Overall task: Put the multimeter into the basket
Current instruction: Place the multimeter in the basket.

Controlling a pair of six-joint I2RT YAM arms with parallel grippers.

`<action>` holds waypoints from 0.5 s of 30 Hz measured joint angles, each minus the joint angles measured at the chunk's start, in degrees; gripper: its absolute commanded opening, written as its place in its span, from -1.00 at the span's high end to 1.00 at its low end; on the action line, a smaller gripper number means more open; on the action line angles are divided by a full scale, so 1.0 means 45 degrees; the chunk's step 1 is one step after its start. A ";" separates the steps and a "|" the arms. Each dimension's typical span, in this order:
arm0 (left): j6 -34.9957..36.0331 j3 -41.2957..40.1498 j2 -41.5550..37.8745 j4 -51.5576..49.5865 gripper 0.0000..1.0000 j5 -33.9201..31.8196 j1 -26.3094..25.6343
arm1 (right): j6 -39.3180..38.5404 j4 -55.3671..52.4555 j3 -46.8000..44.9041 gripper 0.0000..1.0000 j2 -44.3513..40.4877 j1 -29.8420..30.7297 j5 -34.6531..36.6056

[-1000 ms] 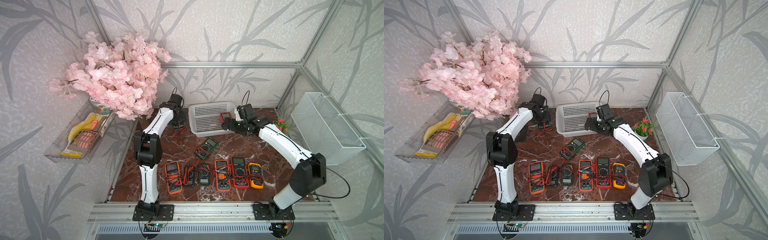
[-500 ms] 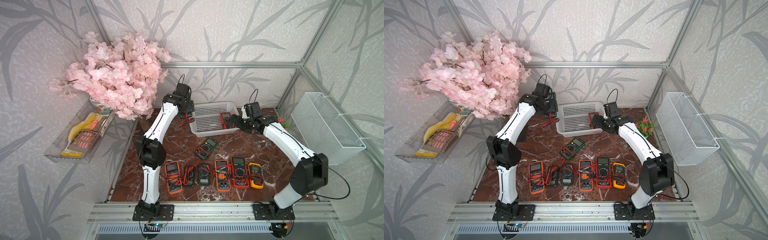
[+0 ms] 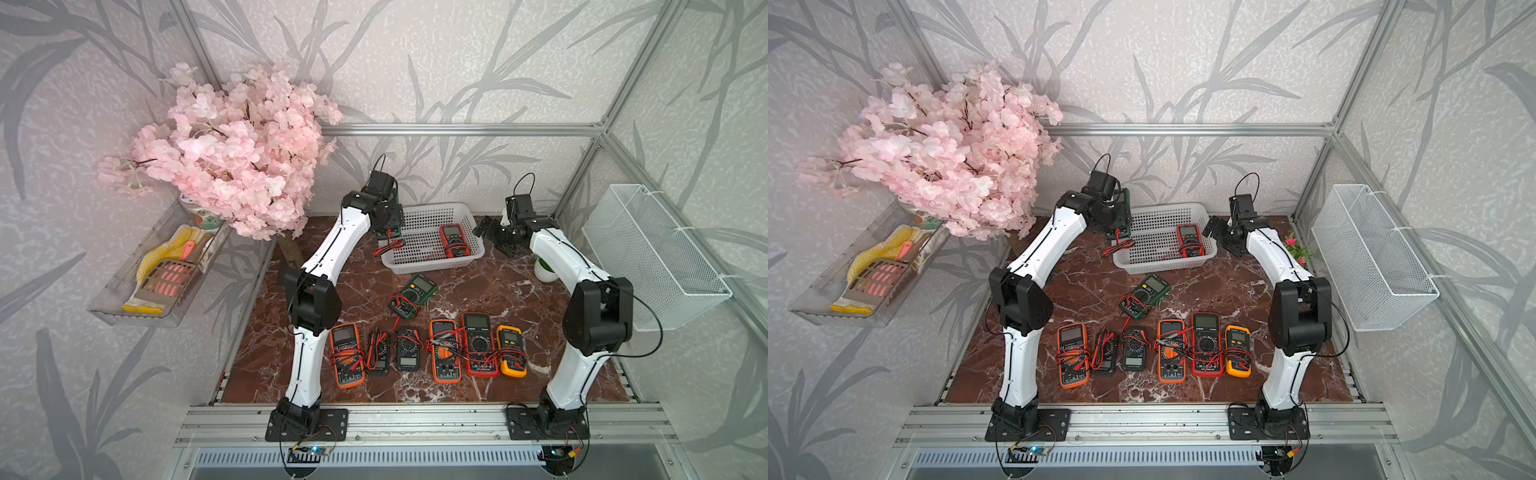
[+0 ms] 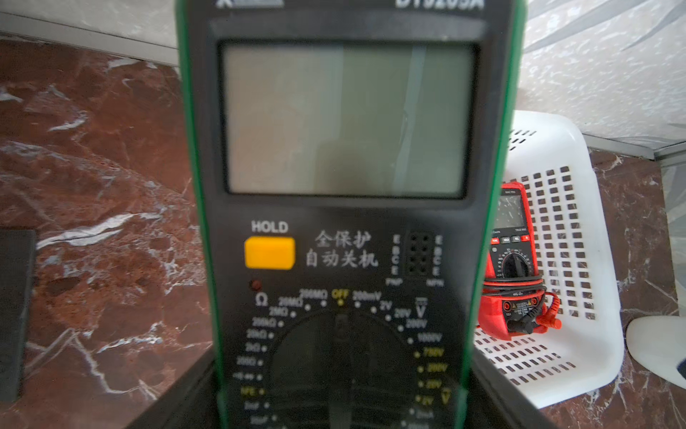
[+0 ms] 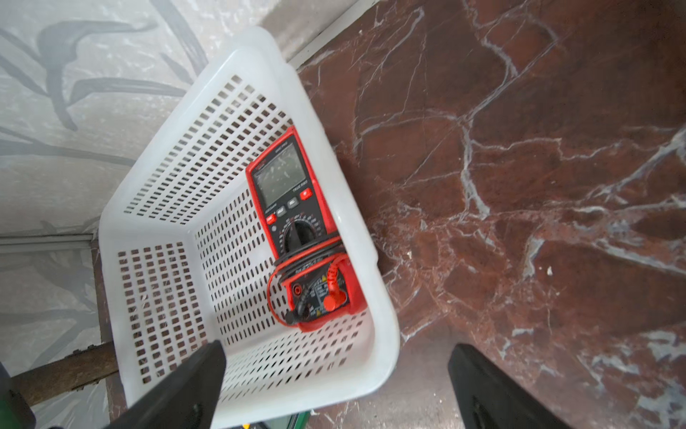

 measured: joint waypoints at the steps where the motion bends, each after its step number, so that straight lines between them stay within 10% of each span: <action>1: -0.0073 0.0121 0.0151 0.0063 0.22 0.0073 -0.0087 | 0.0049 0.0000 0.0257 -0.99 0.0316 -0.0068 -0.0092; 15: -0.1307 0.1812 0.2453 0.1661 0.17 0.0758 -0.0767 | 0.0631 0.0316 0.2346 -0.99 0.3162 0.0024 -0.1671</action>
